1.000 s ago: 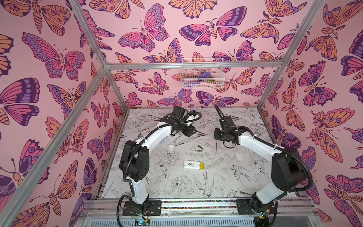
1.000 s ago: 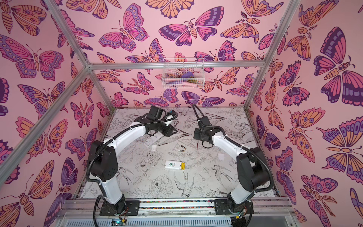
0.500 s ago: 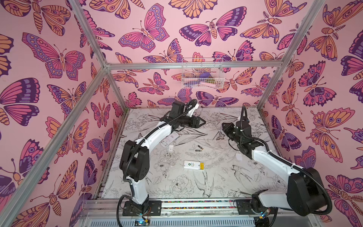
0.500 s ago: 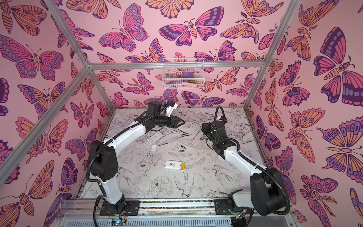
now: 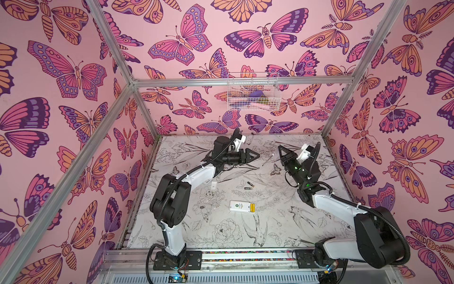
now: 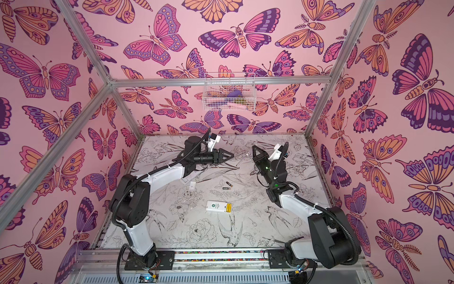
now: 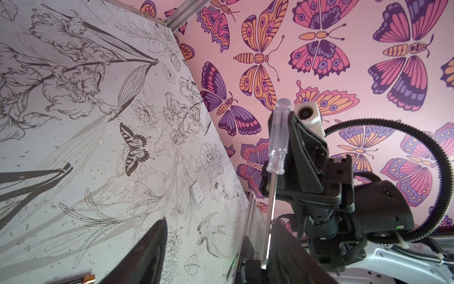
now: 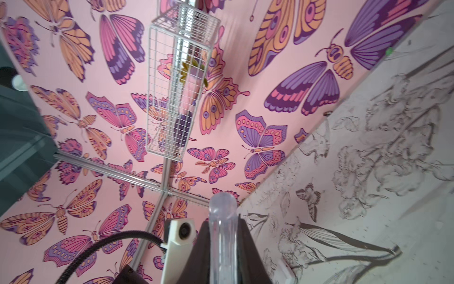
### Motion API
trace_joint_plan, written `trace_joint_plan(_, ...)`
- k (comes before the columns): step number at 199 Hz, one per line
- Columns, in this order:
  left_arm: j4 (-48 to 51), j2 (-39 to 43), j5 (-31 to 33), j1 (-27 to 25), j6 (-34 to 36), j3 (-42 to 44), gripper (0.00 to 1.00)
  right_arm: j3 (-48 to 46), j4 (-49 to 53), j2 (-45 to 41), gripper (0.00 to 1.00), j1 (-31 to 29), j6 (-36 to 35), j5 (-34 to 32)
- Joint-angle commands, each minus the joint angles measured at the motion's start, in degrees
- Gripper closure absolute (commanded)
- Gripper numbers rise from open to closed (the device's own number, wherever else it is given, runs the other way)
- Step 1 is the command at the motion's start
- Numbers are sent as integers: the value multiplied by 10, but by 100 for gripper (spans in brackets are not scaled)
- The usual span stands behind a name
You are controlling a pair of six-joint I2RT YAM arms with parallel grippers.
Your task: Unload the batteries from the remote control
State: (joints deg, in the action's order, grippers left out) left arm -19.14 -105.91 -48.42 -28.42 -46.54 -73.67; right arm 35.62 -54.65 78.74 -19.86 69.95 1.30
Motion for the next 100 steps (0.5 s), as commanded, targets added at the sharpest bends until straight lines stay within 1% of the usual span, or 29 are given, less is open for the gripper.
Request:
trace_joint_plan(1,-86,-3,-14,-15,-54,8,31,-6,-131,21,100,4,23,9)
trace_joint_plan(15,-106,-6,-22,-22,-63,11,32,-6,-158,35,100,4,30,0)
trace_joint_plan(43,-134,-8,-35,-36,-76,12,33,5,-162,50,100,4,28,2)
trace_joint_plan(64,-137,-11,-41,-43,-80,11,34,12,-178,60,100,4,28,6)
trace_joint_plan(90,-121,-13,-31,-49,-82,7,38,17,-194,75,100,5,37,14)
trace_joint_plan(100,-123,-16,-34,-51,-82,4,42,16,-198,77,100,4,37,13)
